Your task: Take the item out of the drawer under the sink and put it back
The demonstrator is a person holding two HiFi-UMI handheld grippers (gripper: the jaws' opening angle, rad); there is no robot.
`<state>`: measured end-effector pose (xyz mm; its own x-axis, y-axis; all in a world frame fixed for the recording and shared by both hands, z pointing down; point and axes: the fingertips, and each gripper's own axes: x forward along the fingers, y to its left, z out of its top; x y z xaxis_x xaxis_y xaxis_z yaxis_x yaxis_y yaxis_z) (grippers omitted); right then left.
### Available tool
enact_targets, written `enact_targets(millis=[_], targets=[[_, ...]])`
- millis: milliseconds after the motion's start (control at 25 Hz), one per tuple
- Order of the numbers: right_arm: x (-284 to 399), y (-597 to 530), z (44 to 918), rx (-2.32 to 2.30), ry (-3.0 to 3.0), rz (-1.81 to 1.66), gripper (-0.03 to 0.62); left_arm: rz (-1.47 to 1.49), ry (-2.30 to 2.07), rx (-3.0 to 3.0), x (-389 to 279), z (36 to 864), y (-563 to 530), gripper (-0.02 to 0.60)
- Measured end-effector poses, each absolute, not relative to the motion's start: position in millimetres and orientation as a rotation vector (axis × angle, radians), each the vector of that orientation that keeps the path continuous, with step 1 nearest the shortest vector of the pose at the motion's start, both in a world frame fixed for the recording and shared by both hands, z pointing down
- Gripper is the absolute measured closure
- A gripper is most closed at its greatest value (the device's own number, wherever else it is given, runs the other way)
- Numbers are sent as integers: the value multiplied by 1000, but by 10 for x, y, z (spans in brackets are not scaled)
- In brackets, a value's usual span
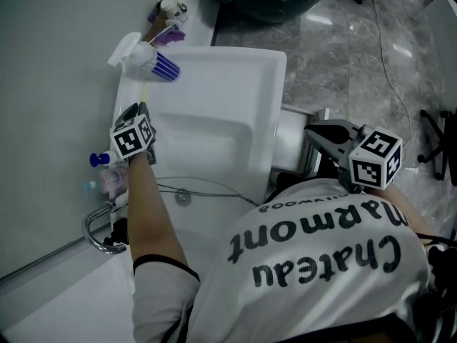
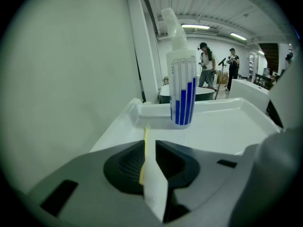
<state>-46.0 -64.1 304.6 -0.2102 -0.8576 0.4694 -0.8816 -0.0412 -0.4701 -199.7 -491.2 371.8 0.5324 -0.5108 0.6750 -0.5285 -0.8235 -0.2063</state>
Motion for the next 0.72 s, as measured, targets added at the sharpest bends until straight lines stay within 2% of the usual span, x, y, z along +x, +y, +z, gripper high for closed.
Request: enact_targets(millis=[200, 720], targets=[[-558, -611, 3048, 1922, -2169, 1098, 582, 1114, -945, 2722, -2063, 3659, -4798, 535], [-731, -649, 2945, 1766, -2315, 1044, 582, 880, -972, 2725, -2054, 3299, -4088, 557]])
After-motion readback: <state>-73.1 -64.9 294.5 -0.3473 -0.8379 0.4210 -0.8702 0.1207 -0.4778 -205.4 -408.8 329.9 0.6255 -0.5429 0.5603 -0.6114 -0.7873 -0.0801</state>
